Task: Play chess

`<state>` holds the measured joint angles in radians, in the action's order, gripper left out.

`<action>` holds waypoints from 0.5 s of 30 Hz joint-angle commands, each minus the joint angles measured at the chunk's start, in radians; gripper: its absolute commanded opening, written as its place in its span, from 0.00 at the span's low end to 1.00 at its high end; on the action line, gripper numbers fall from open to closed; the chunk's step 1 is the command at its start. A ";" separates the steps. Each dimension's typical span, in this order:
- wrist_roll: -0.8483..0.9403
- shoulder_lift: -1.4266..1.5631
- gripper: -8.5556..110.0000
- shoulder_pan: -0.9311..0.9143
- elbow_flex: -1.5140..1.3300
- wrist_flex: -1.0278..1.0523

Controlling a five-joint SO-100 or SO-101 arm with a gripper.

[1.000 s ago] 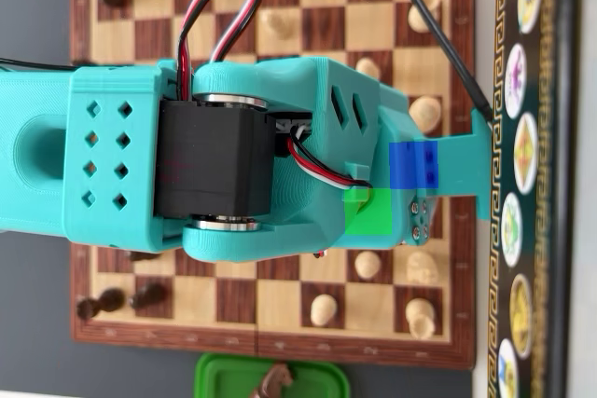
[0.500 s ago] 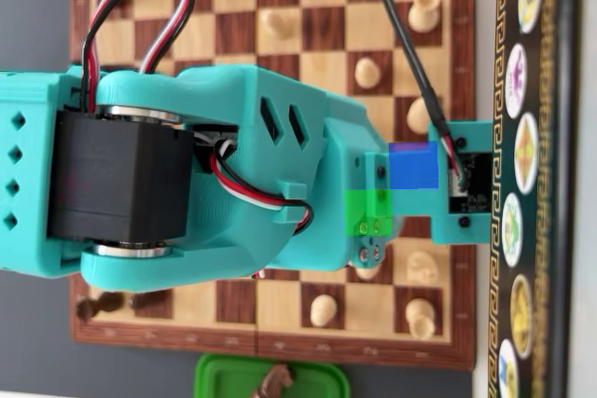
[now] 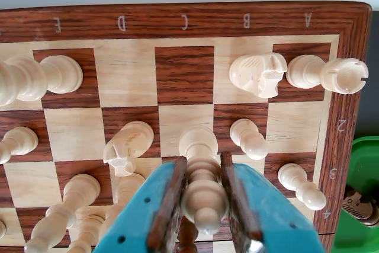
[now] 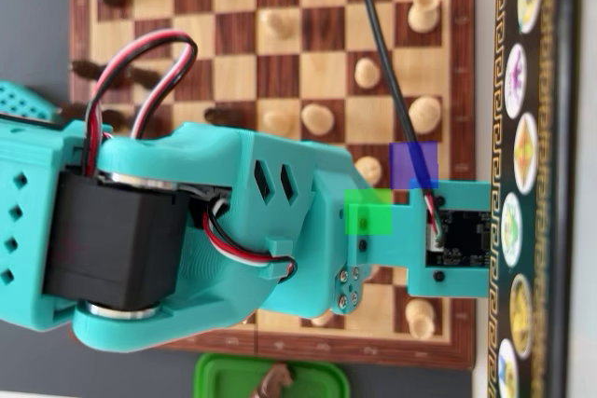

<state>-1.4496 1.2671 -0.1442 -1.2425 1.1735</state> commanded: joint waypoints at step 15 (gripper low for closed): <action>-0.003 0.051 0.11 0.028 -0.005 -0.015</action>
<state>-1.4496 1.2671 -0.1212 -1.2517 1.1735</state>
